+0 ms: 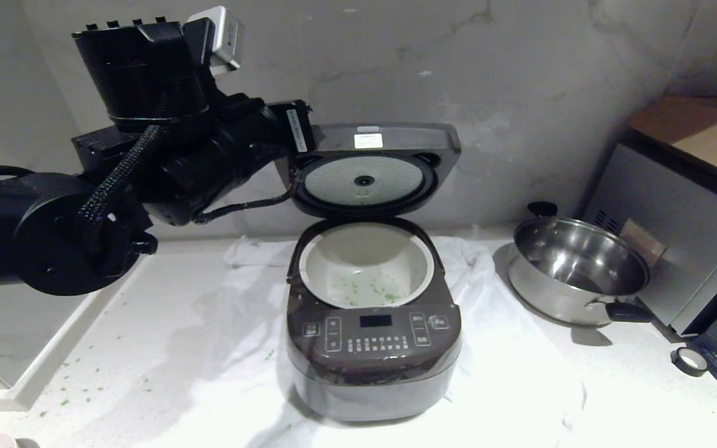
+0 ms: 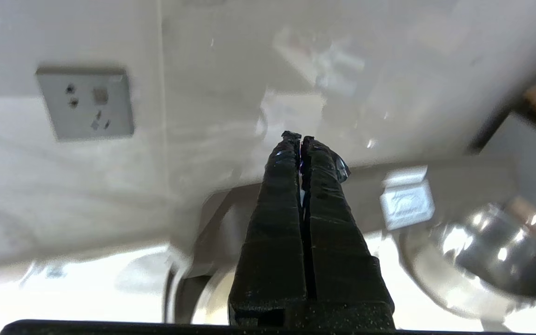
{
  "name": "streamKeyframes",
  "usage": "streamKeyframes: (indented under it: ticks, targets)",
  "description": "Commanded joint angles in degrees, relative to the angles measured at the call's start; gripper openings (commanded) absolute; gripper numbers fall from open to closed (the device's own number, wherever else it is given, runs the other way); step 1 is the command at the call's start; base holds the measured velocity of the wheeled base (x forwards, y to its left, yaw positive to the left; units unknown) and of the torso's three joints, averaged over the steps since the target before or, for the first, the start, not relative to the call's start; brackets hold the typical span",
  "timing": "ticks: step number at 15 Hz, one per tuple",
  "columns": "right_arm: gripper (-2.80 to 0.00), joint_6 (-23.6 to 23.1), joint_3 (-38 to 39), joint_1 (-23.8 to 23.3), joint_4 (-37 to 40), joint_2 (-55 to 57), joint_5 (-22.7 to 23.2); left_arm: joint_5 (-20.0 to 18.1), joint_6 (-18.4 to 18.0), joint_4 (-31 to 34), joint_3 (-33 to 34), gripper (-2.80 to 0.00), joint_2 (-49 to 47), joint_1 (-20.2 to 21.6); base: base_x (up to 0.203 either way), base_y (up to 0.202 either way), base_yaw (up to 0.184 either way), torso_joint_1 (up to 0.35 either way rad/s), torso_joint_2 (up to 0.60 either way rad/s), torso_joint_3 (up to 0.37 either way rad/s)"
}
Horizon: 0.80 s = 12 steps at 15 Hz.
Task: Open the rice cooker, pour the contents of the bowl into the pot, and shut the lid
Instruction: Open the rice cooker
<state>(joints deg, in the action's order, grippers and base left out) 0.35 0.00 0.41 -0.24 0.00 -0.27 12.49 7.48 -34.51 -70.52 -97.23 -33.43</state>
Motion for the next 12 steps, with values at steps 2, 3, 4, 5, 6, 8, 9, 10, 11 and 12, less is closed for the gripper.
streamKeyframes:
  ticks: [2,3,4,5,6,8,9,10,11,12]
  targets:
    - [-2.8,0.0,0.1,0.0,0.0,0.0,0.0,-5.9,0.0,3.1,4.2,-2.8,5.6,2.9,0.0,0.0,0.0,0.0,0.0,0.0]
    - [-2.8,0.0,0.1,0.0,0.0,0.0,0.0,-7.8,-0.1,3.5,6.3,-2.8,7.4,4.5,0.0,0.0,0.0,0.0,0.0,0.0]
    - [-2.8,0.0,0.1,0.0,0.0,0.0,0.0,-9.7,-0.2,3.7,8.6,-2.8,9.2,6.3,0.0,0.0,0.0,0.0,0.0,0.0]
    - [-2.8,0.0,0.1,0.0,0.0,0.0,0.0,-11.5,-0.2,3.7,11.0,-2.8,11.0,8.0,0.0,0.0,0.0,0.0,0.0,0.0]
    - [-2.8,0.0,0.1,0.0,0.0,0.0,0.0,-12.8,-0.3,3.7,13.8,-2.8,12.8,9.3,0.0,0.0,0.0,0.0,0.0,0.0]
    - [-2.8,0.0,0.1,0.0,0.0,0.0,0.0,-14.7,-0.4,3.6,19.9,-2.8,17.9,12.2,0.0,0.0,0.0,0.0,0.0,0.0]
    - [-2.8,0.0,0.1,0.0,0.0,0.0,0.0,-15.7,-0.5,3.7,22.7,-2.8,20.6,13.6,0.0,0.0,0.0,0.0,0.0,0.0]
    - [-2.8,0.0,0.1,0.0,0.0,0.0,0.0,-16.8,-0.9,3.7,26.1,-2.8,23.5,15.1,0.0,0.0,0.0,0.0,0.0,0.0]
    - [-2.8,0.0,0.1,0.0,0.0,0.0,0.0,-17.7,-1.3,3.7,29.6,-2.8,26.5,16.7,0.0,0.0,0.0,0.0,0.0,0.0]
    - [-2.8,0.0,0.1,0.0,0.0,0.0,0.0,-18.2,-1.7,3.6,32.6,-2.8,29.2,18.3,0.0,0.0,0.0,0.0,0.0,0.0]
